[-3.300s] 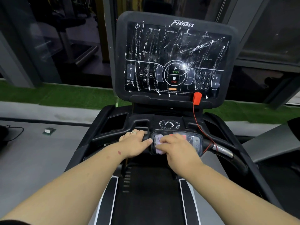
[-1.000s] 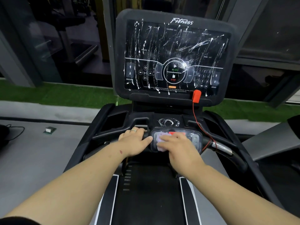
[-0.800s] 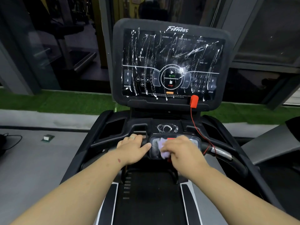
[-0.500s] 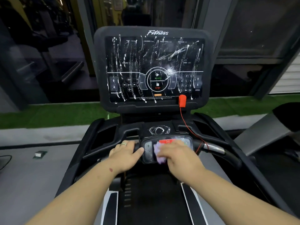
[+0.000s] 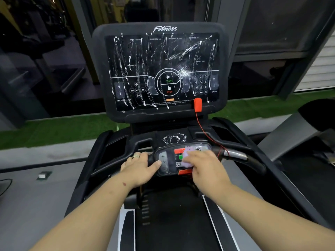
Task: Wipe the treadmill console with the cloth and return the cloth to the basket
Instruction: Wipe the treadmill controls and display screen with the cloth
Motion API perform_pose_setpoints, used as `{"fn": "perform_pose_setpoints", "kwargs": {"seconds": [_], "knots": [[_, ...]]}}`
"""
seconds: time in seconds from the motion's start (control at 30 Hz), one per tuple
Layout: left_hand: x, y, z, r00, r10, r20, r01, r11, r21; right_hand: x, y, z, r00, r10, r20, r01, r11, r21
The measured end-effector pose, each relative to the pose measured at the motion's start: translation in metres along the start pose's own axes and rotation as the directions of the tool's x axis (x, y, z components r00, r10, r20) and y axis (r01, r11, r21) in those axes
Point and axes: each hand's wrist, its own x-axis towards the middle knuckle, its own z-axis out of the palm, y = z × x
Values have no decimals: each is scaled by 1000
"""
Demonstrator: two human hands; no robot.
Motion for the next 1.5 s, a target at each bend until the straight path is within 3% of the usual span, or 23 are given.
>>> {"fn": "perform_pose_setpoints", "kwargs": {"seconds": [0.07,0.2,0.3,0.4,0.47,0.53,0.57,0.63,0.73,0.83,0.87,0.93,1.0,1.03,1.13,1.17,1.23,1.33,1.37,1.43,1.5], "knots": [[-1,0,0,1000,0,-1,0,1000,-4,-3,-8,-3,994,-60,88,57,998,36],[-1,1,0,1000,-2,0,2,1000,1,6,10,-11,983,77,-168,-55,989,136],[-1,1,-1,1000,-9,9,9,1000,1,0,6,-2,998,22,-58,-23,1000,-17],[-1,2,-2,1000,-15,18,15,1000,-4,1,-3,-10,997,-78,15,77,994,83],[0,2,-1,1000,-17,20,18,1000,-4,9,6,-19,992,9,-129,15,982,188],[0,2,-1,1000,-19,13,19,1000,-3,14,13,-20,972,112,-205,-77,982,170],[0,2,-1,1000,-21,11,21,1000,-2,13,11,-15,980,111,-167,-95,991,99],[-1,2,0,1000,-23,15,23,1000,-2,10,4,-4,998,-16,-55,14,999,-38],[-1,1,0,1000,-21,15,21,1000,1,16,-7,-12,999,-33,37,28,990,137],[0,0,1,1000,-18,7,18,1000,0,23,-2,-22,985,54,-165,-17,977,215],[0,0,1,1000,-19,6,19,1000,-1,21,-5,-20,988,46,-149,-21,985,169],[0,0,2,1000,-20,5,20,1000,-1,11,-14,-9,998,-54,17,53,998,25],[0,-1,3,1000,-21,-3,21,1000,1,4,-21,-2,973,-174,154,174,985,15],[0,-1,3,1000,-20,-7,20,1000,0,5,-25,-7,969,-194,150,191,981,33],[0,0,3,1000,-19,-8,19,1000,1,14,-4,-20,975,-60,-213,83,991,104],[0,0,3,1000,-21,-7,21,1000,2,14,6,-22,963,22,-268,3,996,92],[1,0,3,1000,-25,-3,25,1000,4,9,11,-16,973,111,-204,-123,991,-49],[1,1,2,1000,-29,0,29,1000,-3,2,1,-5,997,-58,-55,54,996,-73],[1,1,2,1000,-29,-1,29,1000,-4,7,0,-11,997,-52,-55,52,999,-8],[1,2,3,1000,-31,-6,31,1000,-2,16,13,-24,980,76,-185,-52,990,130],[-1,2,3,999,-34,-12,34,999,-2,17,25,-30,945,196,-260,-164,976,141]]}}
